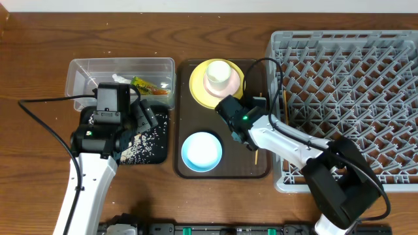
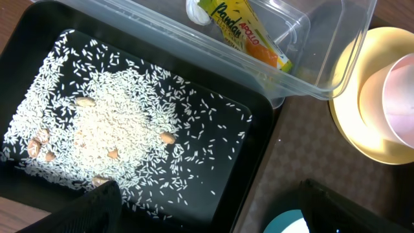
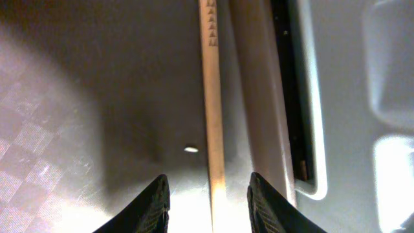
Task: Sort waste into correct bins and load items into the dishwasher rack
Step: 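Grasp the second chopstick with the right gripper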
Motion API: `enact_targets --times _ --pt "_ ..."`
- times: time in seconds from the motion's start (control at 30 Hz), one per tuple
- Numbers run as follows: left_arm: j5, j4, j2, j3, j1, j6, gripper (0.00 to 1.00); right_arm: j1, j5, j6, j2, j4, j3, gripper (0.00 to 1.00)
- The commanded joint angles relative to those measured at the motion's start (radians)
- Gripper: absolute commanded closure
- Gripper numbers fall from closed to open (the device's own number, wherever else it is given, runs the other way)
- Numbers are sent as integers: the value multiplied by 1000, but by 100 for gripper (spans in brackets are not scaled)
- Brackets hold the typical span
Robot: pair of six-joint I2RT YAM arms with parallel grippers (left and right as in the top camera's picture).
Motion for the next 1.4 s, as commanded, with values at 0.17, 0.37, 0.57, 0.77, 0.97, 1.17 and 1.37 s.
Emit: enact_targets --times 0.17,0.37,0.57,0.77,0.97,1.17,1.37 --pt "-13 1 4 -7 4 10 10 -8 20 19 11 4 -9 62" --pt "-13 0 4 -7 4 11 10 -52 -76 19 11 39 -26 61" --pt "-13 1 4 -7 4 24 10 -105 -184 -3 11 125 -87 70" --pt "-13 1 4 -7 4 24 10 -103 -205 -3 11 141 -97 83" --pt "-13 1 4 -7 4 24 10 -81 -203 -4 11 159 -97 85" --pt "-13 0 4 -7 4 24 10 -79 -201 -19 11 171 -97 99" --pt "-13 0 4 -7 4 24 10 -78 -205 -37 11 183 -96 99"
